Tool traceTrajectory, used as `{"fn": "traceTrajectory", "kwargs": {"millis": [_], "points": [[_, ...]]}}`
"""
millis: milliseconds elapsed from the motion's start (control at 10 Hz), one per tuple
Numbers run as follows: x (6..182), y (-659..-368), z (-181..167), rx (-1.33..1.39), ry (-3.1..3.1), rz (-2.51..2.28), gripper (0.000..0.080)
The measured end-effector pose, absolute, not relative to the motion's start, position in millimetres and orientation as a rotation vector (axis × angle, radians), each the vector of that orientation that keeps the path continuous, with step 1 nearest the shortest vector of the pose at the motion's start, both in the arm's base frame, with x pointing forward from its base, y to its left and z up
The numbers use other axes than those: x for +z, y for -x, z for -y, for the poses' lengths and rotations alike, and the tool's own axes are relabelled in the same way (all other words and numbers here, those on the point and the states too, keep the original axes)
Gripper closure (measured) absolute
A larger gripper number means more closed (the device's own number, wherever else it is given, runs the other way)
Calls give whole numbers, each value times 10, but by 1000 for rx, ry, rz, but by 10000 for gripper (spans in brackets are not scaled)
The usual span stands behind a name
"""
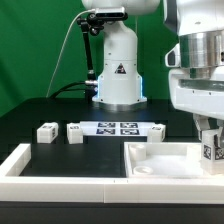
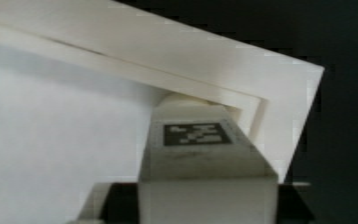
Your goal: Assemble one leg
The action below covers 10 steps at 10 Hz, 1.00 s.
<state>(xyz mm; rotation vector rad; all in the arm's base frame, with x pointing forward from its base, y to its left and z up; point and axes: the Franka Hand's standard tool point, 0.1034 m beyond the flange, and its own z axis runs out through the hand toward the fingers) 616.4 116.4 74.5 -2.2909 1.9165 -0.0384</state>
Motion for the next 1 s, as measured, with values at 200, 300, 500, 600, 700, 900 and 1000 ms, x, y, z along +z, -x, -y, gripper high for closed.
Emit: {"fn": "traceTrajectory", "kwargs": {"millis": [200, 300, 500, 600, 700, 900, 1000], "points": [[747, -6165, -1158, -1, 2124, -2091, 508], [746, -6164, -1162, -1, 2125, -2089, 508], [745, -6163, -1159, -7, 2188, -2024, 426], [742, -6146, -1150, 10, 2279, -1940, 246], [746, -6123, -1205, 52, 2383, -1854, 180], [730, -6134, -1263, 43, 2619, -1535, 156], [740, -6137, -1285, 49, 2669, -1453, 151]]}}
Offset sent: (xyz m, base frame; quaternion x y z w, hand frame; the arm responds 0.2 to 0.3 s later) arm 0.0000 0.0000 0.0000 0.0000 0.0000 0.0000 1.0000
